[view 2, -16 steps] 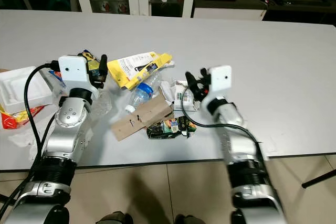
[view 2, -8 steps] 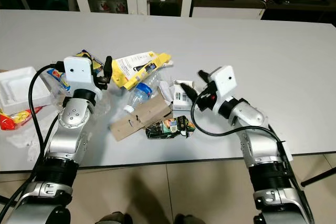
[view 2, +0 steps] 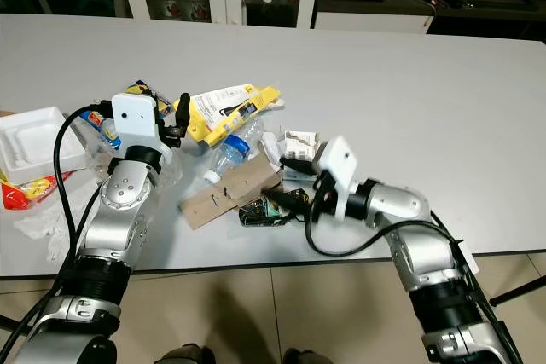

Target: Picking trash to rubbish bin

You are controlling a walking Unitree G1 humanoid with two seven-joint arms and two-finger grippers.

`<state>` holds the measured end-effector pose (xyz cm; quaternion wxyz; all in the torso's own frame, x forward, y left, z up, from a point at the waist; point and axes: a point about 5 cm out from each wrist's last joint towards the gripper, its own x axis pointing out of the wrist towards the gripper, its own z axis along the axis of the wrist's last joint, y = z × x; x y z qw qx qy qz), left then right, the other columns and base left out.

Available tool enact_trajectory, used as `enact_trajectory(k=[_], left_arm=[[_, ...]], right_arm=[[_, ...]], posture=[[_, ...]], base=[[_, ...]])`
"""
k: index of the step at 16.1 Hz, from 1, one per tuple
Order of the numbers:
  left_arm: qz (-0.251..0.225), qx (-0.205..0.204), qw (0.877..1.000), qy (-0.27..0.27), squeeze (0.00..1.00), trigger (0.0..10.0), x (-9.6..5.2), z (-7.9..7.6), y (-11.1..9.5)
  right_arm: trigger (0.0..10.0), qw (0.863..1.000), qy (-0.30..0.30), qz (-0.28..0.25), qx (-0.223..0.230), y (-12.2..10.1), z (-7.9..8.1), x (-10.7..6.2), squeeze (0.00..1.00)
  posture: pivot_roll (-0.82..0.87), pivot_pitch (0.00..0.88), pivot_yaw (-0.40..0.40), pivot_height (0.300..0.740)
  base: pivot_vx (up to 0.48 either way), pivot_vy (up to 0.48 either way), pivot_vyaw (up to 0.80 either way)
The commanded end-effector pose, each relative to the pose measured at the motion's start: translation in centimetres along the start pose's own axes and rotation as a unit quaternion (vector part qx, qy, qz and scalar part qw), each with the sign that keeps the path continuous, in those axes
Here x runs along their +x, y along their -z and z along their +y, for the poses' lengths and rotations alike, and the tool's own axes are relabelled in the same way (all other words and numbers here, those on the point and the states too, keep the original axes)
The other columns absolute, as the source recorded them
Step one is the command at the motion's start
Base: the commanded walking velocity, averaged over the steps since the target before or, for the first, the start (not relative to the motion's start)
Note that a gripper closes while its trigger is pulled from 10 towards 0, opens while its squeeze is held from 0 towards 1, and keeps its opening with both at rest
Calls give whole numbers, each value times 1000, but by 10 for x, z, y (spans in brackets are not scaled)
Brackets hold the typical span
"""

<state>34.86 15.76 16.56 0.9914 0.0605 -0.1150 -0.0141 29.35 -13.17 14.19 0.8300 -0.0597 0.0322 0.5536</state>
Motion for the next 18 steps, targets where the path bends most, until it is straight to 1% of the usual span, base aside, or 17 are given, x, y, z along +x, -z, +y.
enact_trajectory(k=[1, 3, 4, 5, 7, 8, 9, 11, 12, 16, 18], left_arm=[[-5, 3, 1000, 11, 0, 10000, -2, -3, -1], [-5, 2, 1000, 10, 0, 10000, -1, -3, -1], [-5, 2, 1000, 11, 0, 10000, -2, -3, -1], [-5, 2, 1000, 12, 0, 10000, -2, -4, -1], [-5, 1, 1000, 12, 0, 10000, -2, -4, -2], [-5, 1, 1000, 11, 0, 10000, -3, -4, -2], [-5, 1, 1000, 10, 0, 10000, -3, -3, -2], [-5, 0, 1000, 9, 0, 10000, -5, -4, -2], [-5, 0, 1000, 8, 0, 10000, -5, -4, -2], [-3, -1, 1000, 6, 0, 10000, -7, -3, -1], [0, 0, 1000, 6, 0, 10000, -9, -2, 0]], right_arm=[[10000, 999, -32, 7, 6, 2, 6, -3, 0], [10000, 998, -60, 16, 14, 4, 11, -3, 0], [10000, 996, -82, 45, 4, 11, 14, -4, 0], [10000, 993, -93, 66, 0, 20, 15, -3, 0], [10000, 994, -85, 64, 2, 20, 12, -1, 0], [10000, 996, -70, 52, 11, 18, 8, 3, 0], [10000, 996, -74, 45, 12, 16, 7, 6, 0], [10000, 997, -55, 48, 3, 18, 4, 13, 0], [10000, 998, -50, 45, 6, 19, 3, 17, 0], [10000, 998, -53, 42, 14, 22, 4, 23, 0], [10000, 998, -47, 43, 25, 27, 3, 25, 0]], posture=[[14, 71, -85, 740], [16, 75, -87, 740], [17, 76, -89, 740], [18, 79, -91, 740], [24, 82, -96, 740], [28, 87, -100, 740], [28, 88, -101, 740], [29, 91, -105, 740], [34, 95, -109, 740], [38, 105, -111, 740], [39, 109, -111, 740]], base=[[0, 0, 0], [0, 0, 0], [0, 0, 0], [0, 0, 0], [0, 0, 0], [0, 0, 0], [0, 0, 0], [0, 0, 0], [0, 0, 0], [0, 0, 0], [0, 0, 0]])
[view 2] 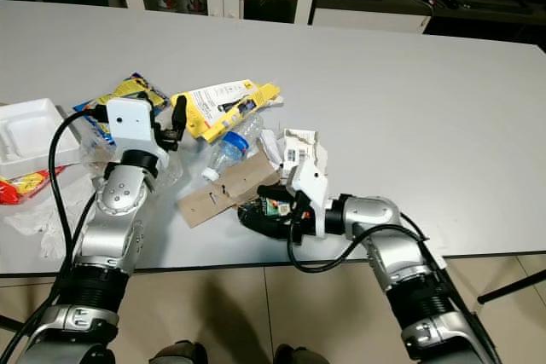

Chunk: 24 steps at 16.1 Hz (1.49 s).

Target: Picking trash to rubbish bin

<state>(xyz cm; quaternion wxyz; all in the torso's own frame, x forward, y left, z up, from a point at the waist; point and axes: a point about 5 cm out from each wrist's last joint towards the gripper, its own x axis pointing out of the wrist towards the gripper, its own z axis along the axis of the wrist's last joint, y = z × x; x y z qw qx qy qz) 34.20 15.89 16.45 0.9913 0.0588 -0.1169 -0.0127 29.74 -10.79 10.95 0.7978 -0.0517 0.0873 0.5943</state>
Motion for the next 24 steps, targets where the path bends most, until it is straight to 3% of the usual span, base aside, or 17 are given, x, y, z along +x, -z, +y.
enact_trajectory(k=[1, 8, 13, 17, 20, 24], left_arm=[[3, 2, 1000, 7, 0, 10000, -2, -3, 0], [4, 4, 1000, 10, 0, 10000, -2, -3, -1], [3, 3, 1000, 12, 0, 10000, 0, -5, -2], [5, 4, 1000, 12, 0, 10000, -1, -3, -1], [5, 4, 1000, 12, 0, 10000, -2, -4, -1], [5, 7, 1000, 12, 0, 10000, -1, -4, -1]], right_arm=[[10000, 1000, 9, 4, -6, 0, -4, -3, 0], [10000, 1000, 7, 17, 18, 17, -1, -4, 0], [10000, 1000, 20, -1, 20, 10, -6, -8, 0], [10000, 999, 17, 33, 37, 29, -2, -13, 0], [10000, 993, 62, 87, 58, 55, -6, -20, 0], [10000, 989, 98, 97, 61, 62, -9, -24, 0]], posture=[[39, 109, -111, 740], [40, 110, -106, 740], [32, 106, -102, 740], [36, 112, -106, 740], [36, 112, -106, 740], [36, 111, -104, 740]], base=[[0, 0, 0], [0, 0, 0], [0, 0, 0], [0, 0, 0], [0, 0, 0], [0, 0, 0]])
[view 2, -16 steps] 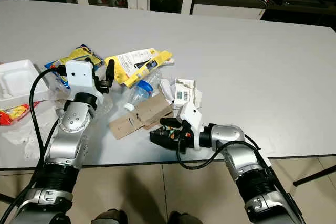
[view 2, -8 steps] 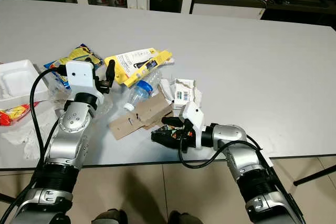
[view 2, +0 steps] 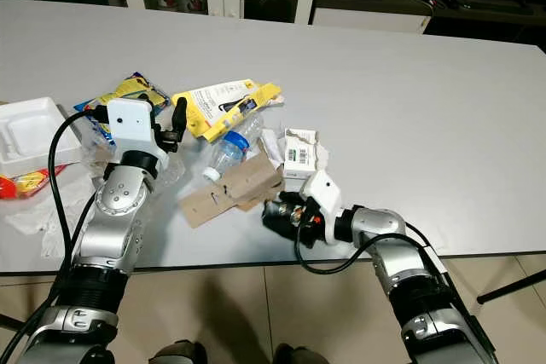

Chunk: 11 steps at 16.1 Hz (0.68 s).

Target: Picking trash to rubbish bin

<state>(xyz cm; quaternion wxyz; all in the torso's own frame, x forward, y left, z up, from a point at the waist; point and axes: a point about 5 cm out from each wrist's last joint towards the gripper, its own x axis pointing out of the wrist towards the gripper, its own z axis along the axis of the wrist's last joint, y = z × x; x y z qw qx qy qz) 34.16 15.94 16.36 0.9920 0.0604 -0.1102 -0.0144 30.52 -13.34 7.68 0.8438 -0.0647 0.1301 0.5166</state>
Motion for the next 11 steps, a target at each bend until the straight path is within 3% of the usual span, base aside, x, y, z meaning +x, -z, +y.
enact_trajectory(k=[1, 2, 11], left_arm=[[-1, 6, 1000, 10, 0, 10000, -1, -4, -2], [-2, 6, 1000, 11, 0, 10000, 0, -4, -2], [-2, 8, 1000, 12, 0, 10000, 1, -4, -2]], right_arm=[[10000, 998, 14, 54, 35, 27, 2, -7, 0], [0, 998, 23, 43, 35, 23, 0, -6, 0], [0, 999, 23, 33, 27, 18, -2, -1, 0]], posture=[[36, 108, -104, 740], [36, 108, -103, 740], [35, 100, -100, 740]], base=[[0, 0, 0], [0, 0, 0], [0, 0, 0]])
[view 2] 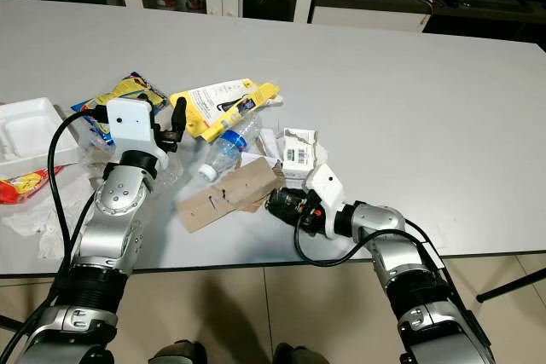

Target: Picking trash to rubbish bin

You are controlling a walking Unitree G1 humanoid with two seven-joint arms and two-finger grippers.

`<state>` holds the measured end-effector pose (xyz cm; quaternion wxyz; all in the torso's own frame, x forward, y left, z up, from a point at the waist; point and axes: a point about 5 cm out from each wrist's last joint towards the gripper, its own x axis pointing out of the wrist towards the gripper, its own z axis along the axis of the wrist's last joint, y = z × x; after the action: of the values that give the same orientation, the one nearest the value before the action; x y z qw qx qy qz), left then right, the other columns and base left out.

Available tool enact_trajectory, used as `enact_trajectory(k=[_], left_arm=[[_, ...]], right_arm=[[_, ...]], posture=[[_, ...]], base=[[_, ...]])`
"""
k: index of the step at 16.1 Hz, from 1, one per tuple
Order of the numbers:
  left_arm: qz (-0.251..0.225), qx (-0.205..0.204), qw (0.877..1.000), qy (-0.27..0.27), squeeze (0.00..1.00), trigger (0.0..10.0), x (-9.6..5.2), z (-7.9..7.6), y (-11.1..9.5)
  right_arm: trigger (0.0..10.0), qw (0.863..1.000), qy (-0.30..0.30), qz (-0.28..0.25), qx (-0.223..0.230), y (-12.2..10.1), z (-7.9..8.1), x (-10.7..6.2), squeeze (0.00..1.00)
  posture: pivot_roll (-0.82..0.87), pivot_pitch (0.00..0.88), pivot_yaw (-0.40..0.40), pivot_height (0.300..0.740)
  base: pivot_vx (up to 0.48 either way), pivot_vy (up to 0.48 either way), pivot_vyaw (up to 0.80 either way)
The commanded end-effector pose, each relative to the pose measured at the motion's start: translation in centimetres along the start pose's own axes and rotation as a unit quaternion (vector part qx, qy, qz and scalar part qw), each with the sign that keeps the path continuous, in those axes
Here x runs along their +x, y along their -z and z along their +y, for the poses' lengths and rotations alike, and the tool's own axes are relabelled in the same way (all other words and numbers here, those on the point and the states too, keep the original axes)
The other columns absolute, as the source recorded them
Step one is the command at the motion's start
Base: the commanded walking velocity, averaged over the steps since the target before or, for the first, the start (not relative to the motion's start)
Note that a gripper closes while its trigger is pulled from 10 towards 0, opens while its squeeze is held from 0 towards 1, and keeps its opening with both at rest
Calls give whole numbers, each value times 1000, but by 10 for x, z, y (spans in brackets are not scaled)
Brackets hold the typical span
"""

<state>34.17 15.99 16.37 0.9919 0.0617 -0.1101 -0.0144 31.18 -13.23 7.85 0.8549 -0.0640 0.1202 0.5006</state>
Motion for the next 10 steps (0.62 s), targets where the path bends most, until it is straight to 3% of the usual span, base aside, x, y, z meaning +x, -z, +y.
enact_trajectory(k=[1, 8, 10], left_arm=[[-2, 6, 1000, 13, 0, 10000, 1, -5, -2], [-3, 4, 1000, 20, 0, 10000, 1, -8, -2], [-4, 3, 1000, 22, 0, 10000, 1, -9, -2]], right_arm=[[0, 999, 3, 42, 28, 21, 4, -4, 0], [0, 999, -14, 19, 26, 14, 8, -1, 0], [0, 999, -23, -14, 22, 1, 10, 1, 0]], posture=[[34, 97, -99, 740], [33, 82, -95, 740], [32, 82, -94, 740]], base=[[0, 0, 0], [0, 0, 0], [0, 0, 0]])
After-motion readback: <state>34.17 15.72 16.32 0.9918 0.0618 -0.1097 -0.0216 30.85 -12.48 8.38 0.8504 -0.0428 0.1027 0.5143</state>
